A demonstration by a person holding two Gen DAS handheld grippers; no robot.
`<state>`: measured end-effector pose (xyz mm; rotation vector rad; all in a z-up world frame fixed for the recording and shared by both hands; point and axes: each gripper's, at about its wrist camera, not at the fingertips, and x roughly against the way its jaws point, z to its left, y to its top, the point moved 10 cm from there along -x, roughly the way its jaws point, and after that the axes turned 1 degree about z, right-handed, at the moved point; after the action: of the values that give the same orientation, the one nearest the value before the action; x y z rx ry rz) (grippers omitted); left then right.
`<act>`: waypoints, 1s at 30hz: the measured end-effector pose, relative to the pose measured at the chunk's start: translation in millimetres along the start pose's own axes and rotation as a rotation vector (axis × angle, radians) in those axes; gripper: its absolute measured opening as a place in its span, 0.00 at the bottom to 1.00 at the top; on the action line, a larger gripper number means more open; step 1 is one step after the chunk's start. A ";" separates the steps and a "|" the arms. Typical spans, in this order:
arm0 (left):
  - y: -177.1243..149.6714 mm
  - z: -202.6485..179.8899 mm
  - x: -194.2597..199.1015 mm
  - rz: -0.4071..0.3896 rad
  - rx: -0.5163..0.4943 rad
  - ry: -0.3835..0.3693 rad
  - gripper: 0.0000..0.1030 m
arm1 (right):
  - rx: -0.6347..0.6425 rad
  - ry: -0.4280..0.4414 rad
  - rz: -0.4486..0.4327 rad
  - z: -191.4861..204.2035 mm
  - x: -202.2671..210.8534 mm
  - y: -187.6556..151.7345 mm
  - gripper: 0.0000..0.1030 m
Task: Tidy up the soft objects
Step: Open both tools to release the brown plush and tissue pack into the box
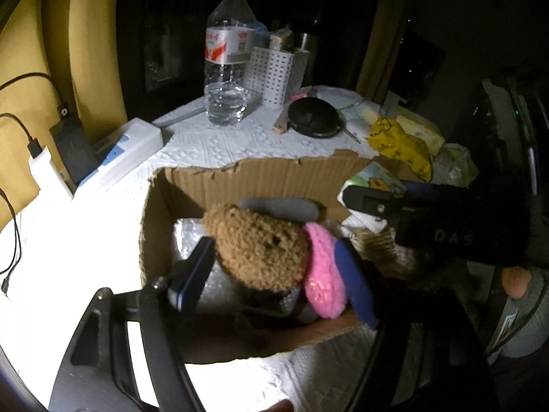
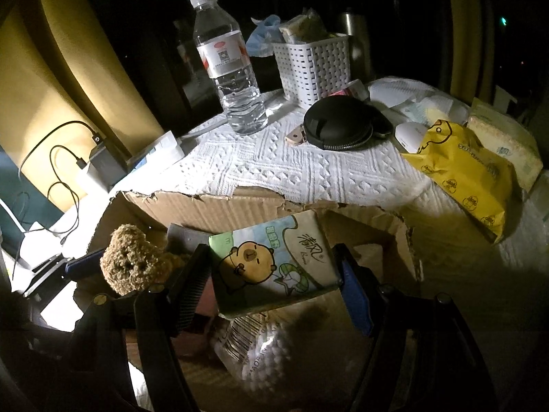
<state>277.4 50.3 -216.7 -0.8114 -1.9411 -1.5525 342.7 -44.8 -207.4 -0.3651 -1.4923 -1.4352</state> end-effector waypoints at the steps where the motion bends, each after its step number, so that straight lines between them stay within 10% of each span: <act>1: 0.1 -0.4 0.5 -0.001 0.000 -0.002 0.71 | 0.003 -0.003 -0.003 -0.2 0.4 0.3 0.74; 4: 0.4 -3.0 2.5 -0.006 -0.007 -0.002 0.72 | 0.008 -0.006 -0.025 -0.4 3.8 3.3 0.86; 30: 8.5 -17.2 45.9 -0.063 -0.026 0.006 0.78 | 0.028 -0.044 -0.079 2.5 60.9 -11.4 0.86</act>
<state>252.7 40.8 -174.5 -0.7623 -1.9629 -1.6179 304.8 -70.0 -165.4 -0.3252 -1.5762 -1.4748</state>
